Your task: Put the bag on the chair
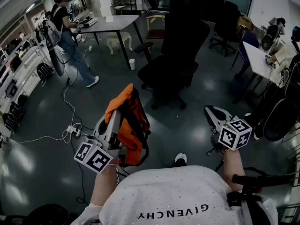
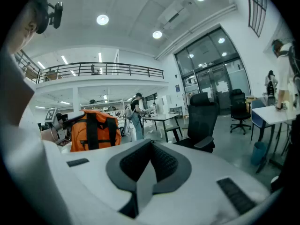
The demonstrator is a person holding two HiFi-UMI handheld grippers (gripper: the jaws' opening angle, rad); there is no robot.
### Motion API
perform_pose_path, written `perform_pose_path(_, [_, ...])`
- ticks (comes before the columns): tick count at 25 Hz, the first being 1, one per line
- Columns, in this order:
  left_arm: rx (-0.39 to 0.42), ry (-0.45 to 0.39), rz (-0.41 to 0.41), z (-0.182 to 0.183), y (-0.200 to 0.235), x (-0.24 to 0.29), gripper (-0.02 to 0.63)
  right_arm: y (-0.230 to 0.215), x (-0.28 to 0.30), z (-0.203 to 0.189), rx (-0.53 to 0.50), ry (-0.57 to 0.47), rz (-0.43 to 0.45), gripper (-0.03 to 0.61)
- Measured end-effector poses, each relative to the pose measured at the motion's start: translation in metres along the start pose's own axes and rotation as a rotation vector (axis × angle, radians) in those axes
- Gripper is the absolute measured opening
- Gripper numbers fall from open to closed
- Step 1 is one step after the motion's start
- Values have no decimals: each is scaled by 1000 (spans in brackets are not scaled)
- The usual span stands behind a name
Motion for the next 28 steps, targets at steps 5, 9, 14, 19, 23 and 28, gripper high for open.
perform_pose_path(5, [-4, 13, 1, -4, 6, 2, 14, -4, 7, -10, 30, 5, -4, 2])
perform_pose_path(9, [-7, 26, -1, -10, 8, 3, 14, -5, 8, -21, 44, 15, -7, 2])
perform_pose_path(14, [-22, 70, -1, -28, 12, 16, 14, -21, 20, -22, 85, 12, -32, 3])
perform_pose_path(19, [-29, 101, 27, -34, 24, 34, 14, -43, 50, -8, 107, -3, -38, 5])
perform_pose_path(23, [-9, 122, 18, -33, 40, 60, 12, -69, 87, 2, 108, -5, -60, 5])
perform_pose_path(28, [60, 155, 17, -38, 59, 113, 11, -112, 137, 22, 141, -35, -40, 5])
Point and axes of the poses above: the fingertips, and each gripper's own axes: x forward along the fingers, y to its left, z out of its top, the point moved 3 cm from there along -x, backward along the fingers, and after that the axes turned 5 degrees about -x, right-handed, at the moved point
